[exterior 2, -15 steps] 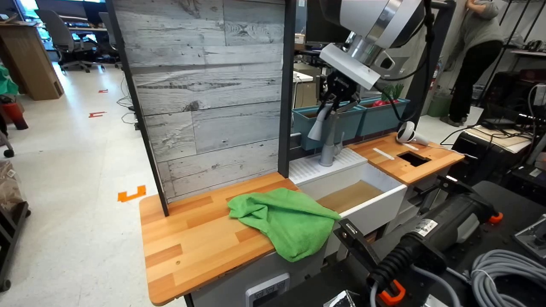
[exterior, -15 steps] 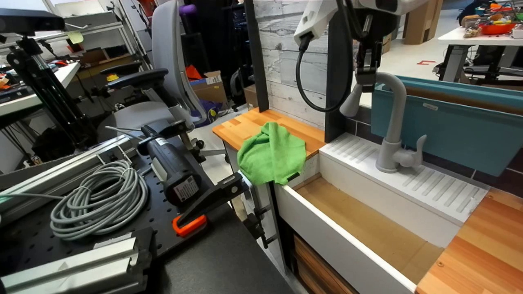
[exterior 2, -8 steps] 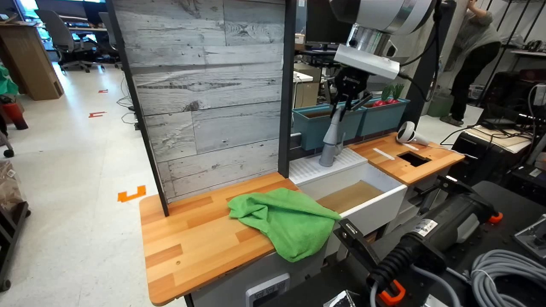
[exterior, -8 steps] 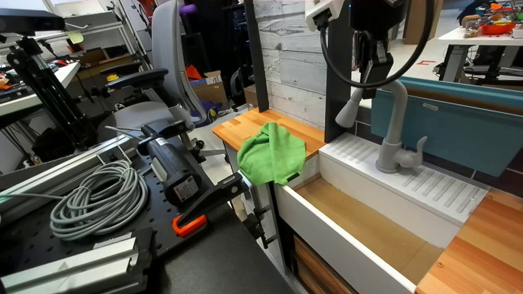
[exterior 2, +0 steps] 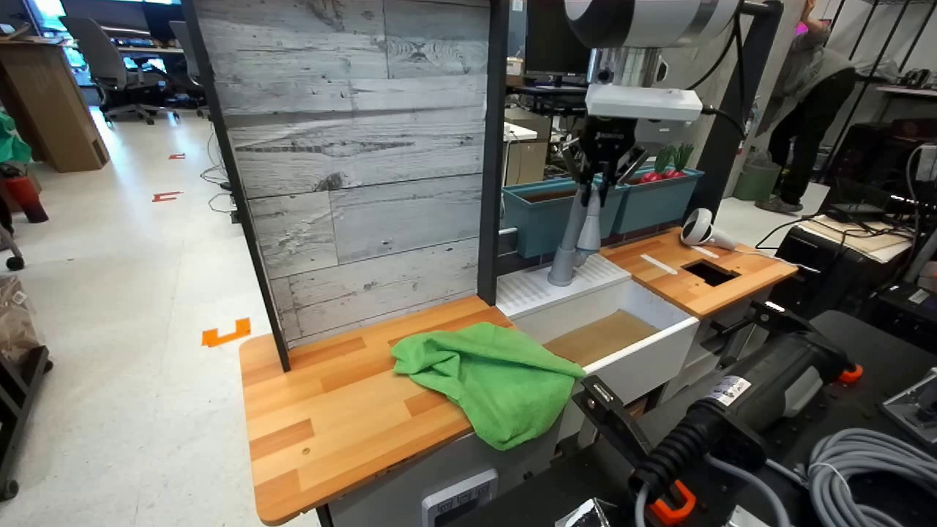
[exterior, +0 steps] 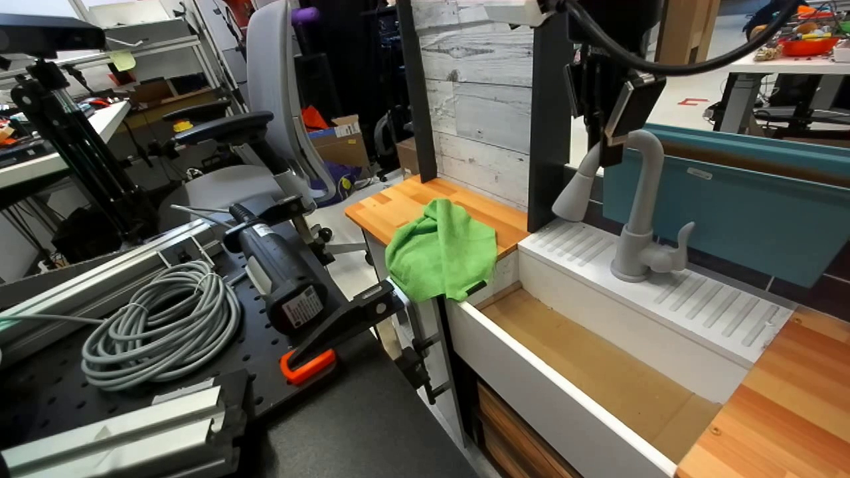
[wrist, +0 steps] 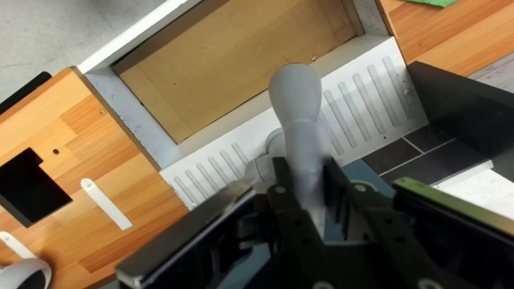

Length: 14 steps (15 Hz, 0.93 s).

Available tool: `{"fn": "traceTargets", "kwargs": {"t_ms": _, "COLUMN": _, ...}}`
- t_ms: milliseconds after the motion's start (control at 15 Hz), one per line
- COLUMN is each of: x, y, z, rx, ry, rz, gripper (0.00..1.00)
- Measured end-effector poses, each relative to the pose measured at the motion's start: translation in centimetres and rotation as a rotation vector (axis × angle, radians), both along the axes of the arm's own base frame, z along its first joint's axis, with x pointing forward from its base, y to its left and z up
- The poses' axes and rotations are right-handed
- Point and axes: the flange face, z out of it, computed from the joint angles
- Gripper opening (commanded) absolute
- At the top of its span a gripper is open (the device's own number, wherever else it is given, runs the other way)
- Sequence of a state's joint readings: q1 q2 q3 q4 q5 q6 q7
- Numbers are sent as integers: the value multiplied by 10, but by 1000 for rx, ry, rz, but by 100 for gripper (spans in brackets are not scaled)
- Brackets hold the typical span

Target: Center the faucet

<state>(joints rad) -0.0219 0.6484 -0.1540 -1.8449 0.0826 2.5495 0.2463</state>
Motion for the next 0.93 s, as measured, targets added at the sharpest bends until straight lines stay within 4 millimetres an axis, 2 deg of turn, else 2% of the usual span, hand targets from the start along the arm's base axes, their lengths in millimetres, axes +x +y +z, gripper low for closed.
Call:
{"fn": "traceTargets", "kwargs": {"t_ms": 533, "x": -5, "y": -22, "z": 0, "rx": 10, "ry": 21, "rz": 316, "gripper": 6}}
{"fn": "traceTargets", "kwargs": {"t_ms": 600, "x": -5, "y": -24, "z": 0, "rx": 12, "ry": 23, "rz": 338, "gripper": 21}}
{"fn": "traceTargets", "kwargs": {"t_ms": 667, "x": -5, "y": -24, "z": 0, "rx": 10, "ry": 24, "rz": 354, "gripper": 49}}
{"fn": "traceTargets", "kwargs": {"t_ms": 733, "x": -5, "y": -24, "z": 0, "rx": 8, "ry": 24, "rz": 359, "gripper": 51}}
{"fn": "traceTargets", "kwargs": {"t_ms": 933, "x": -16, "y": -26, "z": 9, "rx": -4, "ry": 57, "rz": 379, "gripper": 71}}
